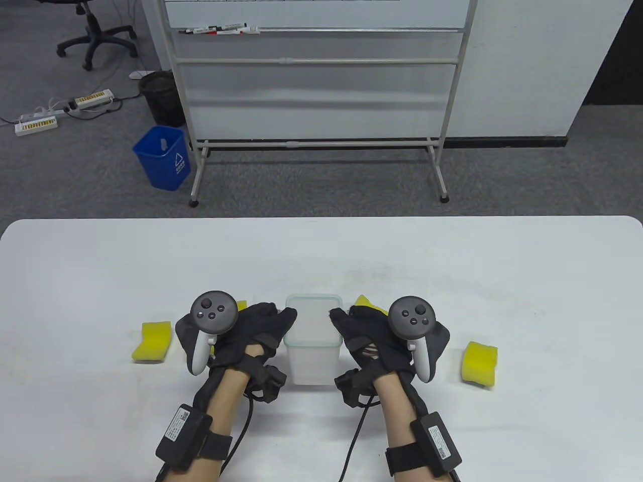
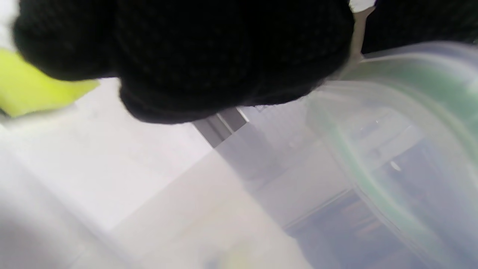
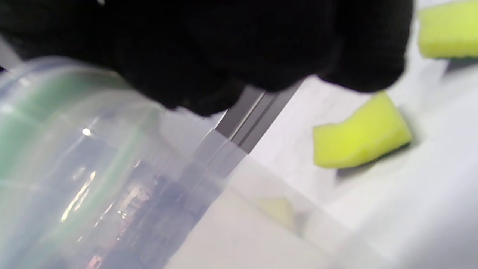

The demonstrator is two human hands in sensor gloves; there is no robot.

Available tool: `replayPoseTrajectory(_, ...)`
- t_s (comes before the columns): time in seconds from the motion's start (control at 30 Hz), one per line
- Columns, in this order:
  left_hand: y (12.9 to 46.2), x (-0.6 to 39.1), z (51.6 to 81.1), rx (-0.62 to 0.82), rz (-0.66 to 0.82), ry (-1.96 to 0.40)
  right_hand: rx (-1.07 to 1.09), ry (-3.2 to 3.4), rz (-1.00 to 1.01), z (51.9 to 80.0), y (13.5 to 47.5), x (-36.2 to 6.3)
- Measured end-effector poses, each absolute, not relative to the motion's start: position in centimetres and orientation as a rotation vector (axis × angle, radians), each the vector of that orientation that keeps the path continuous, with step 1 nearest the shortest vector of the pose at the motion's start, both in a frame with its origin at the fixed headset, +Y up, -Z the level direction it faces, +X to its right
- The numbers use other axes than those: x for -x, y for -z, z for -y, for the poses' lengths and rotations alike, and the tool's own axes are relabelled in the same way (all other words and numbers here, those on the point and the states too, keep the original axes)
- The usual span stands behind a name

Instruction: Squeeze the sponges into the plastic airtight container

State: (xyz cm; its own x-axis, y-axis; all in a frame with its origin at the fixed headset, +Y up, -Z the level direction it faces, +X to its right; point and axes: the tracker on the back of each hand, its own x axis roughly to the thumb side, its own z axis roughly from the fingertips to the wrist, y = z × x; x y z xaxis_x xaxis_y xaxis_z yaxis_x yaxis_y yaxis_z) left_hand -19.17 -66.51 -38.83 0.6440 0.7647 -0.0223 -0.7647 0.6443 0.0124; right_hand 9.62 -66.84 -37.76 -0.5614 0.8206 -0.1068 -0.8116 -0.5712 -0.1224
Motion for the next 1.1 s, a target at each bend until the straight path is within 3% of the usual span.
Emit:
replayPoseTrajectory(0.17,37.7,19.1,64.8,-0.059,-0.023,-0.895,0.158,-2.092,0.106,65.8,37.2,-10.0)
replayPoseTrajectory(0.37,35.6,18.0,61.4,-0.127,0.113,-0.902,0.051,-1.994,0.124,62.7,35.9,-11.6)
replayPoseTrajectory(0.5,34.2,17.7,59.8,-0.167,0.182,-0.929,0.048,-1.943,0.151,61.4,34.6,-14.8)
replayPoseTrajectory(0.6,33.4,18.7,58.5,-0.272,0.193,-0.887,0.127,-1.959,0.140,62.6,34.0,-17.9)
replayPoseTrajectory(0.7,32.5,20.1,57.9,-0.391,0.166,-0.774,0.259,-2.063,0.084,65.8,33.6,-20.8)
replayPoseTrajectory(0.87,32.8,21.3,60.5,-0.475,0.206,-0.439,0.418,-2.158,-0.030,70.3,33.5,-22.6)
replayPoseTrajectory(1.03,33.3,22.1,65.7,-0.461,0.203,-0.200,0.439,-2.256,-0.106,71.7,33.7,-21.1)
replayPoseTrajectory(1.1,33.7,22.4,67.2,-0.381,0.200,-0.136,0.455,-2.325,-0.116,71.8,33.7,-20.5)
